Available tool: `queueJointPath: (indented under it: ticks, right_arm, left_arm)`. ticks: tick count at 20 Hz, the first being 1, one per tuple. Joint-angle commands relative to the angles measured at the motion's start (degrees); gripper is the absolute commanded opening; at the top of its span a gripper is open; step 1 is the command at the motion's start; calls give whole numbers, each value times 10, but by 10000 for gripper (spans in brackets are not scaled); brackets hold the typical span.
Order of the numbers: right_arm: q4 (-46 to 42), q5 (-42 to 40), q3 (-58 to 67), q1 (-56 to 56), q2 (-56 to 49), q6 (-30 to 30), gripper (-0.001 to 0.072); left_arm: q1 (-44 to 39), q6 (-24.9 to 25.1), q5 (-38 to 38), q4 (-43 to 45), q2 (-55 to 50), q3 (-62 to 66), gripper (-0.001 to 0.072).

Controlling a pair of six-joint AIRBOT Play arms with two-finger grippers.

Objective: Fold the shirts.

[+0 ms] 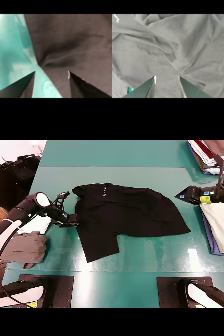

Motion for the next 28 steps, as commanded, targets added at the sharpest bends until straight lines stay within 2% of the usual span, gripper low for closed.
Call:
queueJointPath:
  ticks: [1, 5, 6, 7, 8, 9, 11, 16, 17, 18, 20, 23, 28]
  right_arm:
    - [1, -3, -10, -10, 23, 0, 346]
    - [0, 7, -10, -10, 26, 0, 346]
    - [-5, 10, -10, -10, 26, 0, 346]
    - [-15, 17, -10, -10, 26, -1, 346]
    - [-40, 25, -10, -10, 26, -1, 346]
    - [-73, 36, -15, -12, 26, 0, 346]
    - [-84, 68, -52, -47, 31, 0, 346]
    - [-91, 93, -202, -229, 34, 0, 353]
    - [-83, 84, -232, -263, 33, 0, 436]
    - [-71, 73, -256, -291, 29, 0, 460]
    - [-38, 46, -296, -327, 11, -4, 449]
    - [23, -9, -320, -327, -30, -33, 367]
    - [45, -80, -284, -263, -80, -35, 367]
  left_arm:
    - [0, -16, 50, -38, 0, -29, 482]
    - [0, -15, 85, -55, 0, -33, 480]
    - [0, -15, 89, -56, 0, -33, 347]
    - [0, -15, 90, -56, 0, -33, 52]
    - [0, -15, 92, -56, 0, -33, 23]
    - [0, -15, 92, -56, 0, -33, 22]
    - [0, -15, 93, -50, 10, -32, 21]
    - [0, -14, 102, -34, 90, -26, 22]
    - [0, -14, 100, -34, 101, -26, 21]
    - [0, -14, 97, -34, 108, -26, 22]
    - [0, -14, 91, -35, 110, -26, 21]
    - [0, -15, 89, -35, 110, -26, 22]
    - [0, -15, 87, -35, 110, -26, 22]
